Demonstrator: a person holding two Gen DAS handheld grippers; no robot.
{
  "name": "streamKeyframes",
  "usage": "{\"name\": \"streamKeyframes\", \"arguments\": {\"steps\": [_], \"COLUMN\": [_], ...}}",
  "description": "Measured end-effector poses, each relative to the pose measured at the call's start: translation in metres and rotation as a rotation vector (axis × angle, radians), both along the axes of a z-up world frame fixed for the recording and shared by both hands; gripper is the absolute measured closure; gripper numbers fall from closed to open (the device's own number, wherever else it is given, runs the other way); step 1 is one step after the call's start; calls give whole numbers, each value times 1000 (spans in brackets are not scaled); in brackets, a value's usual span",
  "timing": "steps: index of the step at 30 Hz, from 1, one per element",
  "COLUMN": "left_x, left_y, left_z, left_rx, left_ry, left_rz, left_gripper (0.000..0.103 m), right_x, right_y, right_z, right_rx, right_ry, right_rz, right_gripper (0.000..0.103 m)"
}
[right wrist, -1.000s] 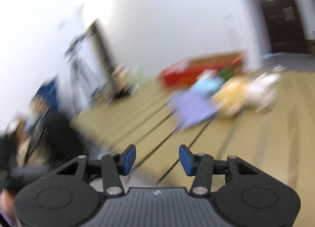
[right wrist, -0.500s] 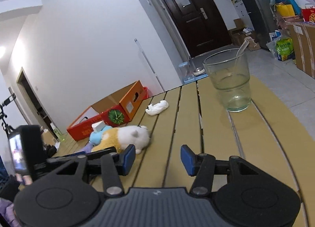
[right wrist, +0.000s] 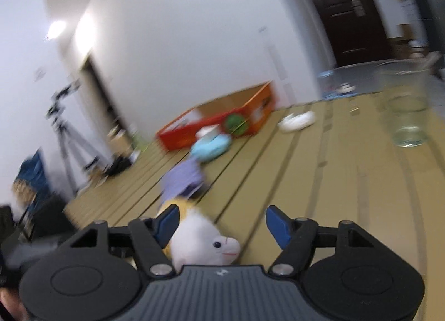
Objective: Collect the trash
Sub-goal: 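Grasp the yellow-and-white plush dog with the left gripper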
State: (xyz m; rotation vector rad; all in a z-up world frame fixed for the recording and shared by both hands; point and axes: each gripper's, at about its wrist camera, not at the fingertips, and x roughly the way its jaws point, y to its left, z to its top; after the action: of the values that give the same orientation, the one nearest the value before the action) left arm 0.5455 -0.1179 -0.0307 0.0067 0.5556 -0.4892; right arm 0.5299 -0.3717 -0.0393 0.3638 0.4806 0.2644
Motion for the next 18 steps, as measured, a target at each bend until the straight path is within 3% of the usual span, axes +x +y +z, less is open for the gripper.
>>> {"name": "streamKeyframes", "arguments": {"steps": [4, 6, 11, 14, 18], "left_x": [0, 3, 5, 14, 13], "left_y": [16, 21, 28, 27, 24], "left_z": [2, -3, -14, -21, -22], "left_rx": [-63, -65, -118, -143, -162], "left_ry": [-8, 40, 48, 93, 89], "left_rz": [51, 76, 54, 81, 69], "left_gripper": [37, 37, 37, 36, 36], "right_x": [6, 10, 6, 2, -2], "right_y": [31, 42, 55, 53, 41], "right_z": [-4, -6, -8, -10, -11], "right_rx": [-33, -61, -134, -171, -137], "right_ry": [2, 12, 23, 46, 70], "right_rz": [88, 117, 126, 99, 96], "right_gripper": [34, 34, 33, 35, 46]}}
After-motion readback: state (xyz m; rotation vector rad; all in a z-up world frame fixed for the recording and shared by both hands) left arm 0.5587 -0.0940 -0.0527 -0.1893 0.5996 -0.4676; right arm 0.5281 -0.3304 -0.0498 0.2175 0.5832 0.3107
